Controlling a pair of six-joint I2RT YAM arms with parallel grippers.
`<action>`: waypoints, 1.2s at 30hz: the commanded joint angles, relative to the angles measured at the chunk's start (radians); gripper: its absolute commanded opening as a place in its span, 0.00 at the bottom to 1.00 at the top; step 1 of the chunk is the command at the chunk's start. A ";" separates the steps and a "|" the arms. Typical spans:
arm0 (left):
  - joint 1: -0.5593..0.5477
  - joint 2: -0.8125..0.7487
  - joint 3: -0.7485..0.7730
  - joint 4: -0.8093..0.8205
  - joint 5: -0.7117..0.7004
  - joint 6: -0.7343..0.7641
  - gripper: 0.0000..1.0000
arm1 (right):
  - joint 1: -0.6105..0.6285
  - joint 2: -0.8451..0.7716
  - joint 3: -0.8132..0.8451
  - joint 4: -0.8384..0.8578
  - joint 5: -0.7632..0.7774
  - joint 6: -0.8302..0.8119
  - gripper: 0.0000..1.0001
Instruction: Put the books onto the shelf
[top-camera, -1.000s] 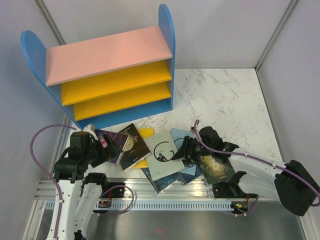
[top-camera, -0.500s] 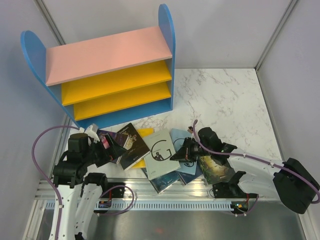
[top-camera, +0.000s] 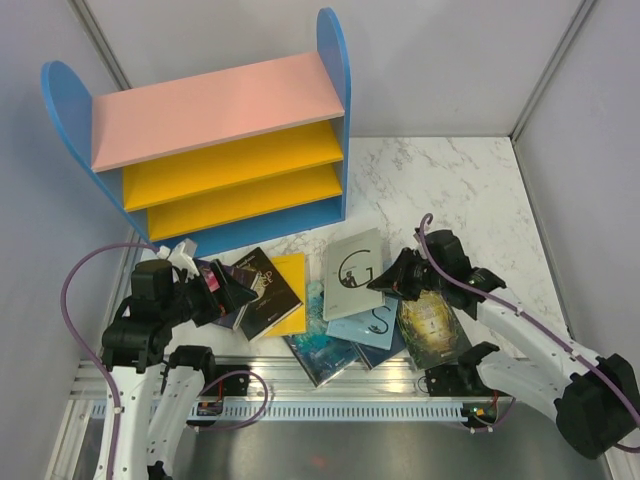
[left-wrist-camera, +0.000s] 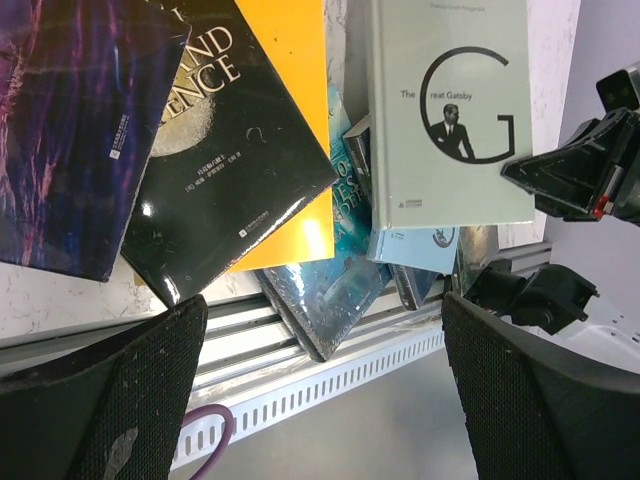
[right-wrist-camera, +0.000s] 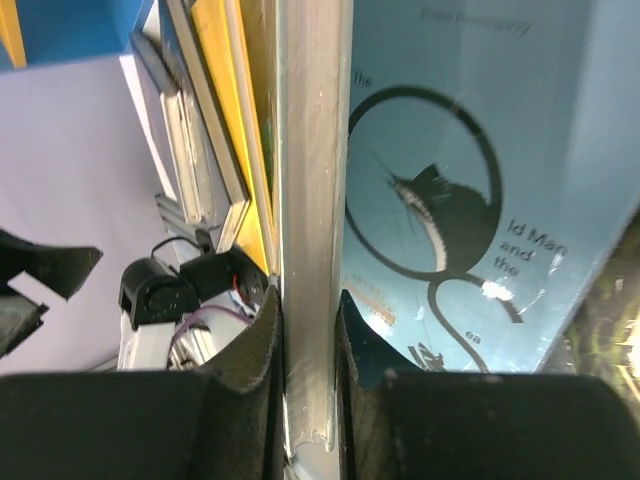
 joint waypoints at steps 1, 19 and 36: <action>0.003 0.011 0.031 0.024 0.041 0.028 1.00 | -0.033 0.017 0.115 -0.005 -0.021 -0.042 0.00; 0.003 -0.026 0.001 0.029 0.015 0.016 1.00 | -0.025 0.336 0.285 0.393 -0.203 0.129 0.00; 0.003 -0.052 -0.005 0.021 -0.009 -0.009 1.00 | -0.018 0.632 0.394 0.622 -0.258 0.202 0.00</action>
